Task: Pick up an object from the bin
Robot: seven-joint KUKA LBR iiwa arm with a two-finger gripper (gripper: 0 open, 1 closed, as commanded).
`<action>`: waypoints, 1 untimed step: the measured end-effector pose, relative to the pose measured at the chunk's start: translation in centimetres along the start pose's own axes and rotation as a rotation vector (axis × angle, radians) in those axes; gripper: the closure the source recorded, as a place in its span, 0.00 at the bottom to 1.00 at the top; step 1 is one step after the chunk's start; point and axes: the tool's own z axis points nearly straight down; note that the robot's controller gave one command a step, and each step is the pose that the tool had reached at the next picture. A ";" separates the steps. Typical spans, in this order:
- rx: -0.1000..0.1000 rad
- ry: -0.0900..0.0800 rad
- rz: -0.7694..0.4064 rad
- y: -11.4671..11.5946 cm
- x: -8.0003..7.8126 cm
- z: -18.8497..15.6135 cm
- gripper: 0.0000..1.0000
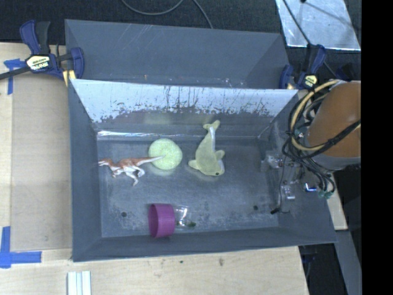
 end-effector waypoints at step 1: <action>0.001 -0.008 -0.004 0.1 -0.2 -0.5 0.00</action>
Offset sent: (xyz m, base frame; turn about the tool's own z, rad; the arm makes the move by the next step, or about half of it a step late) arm 0.1044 -0.0023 -0.0575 0.0536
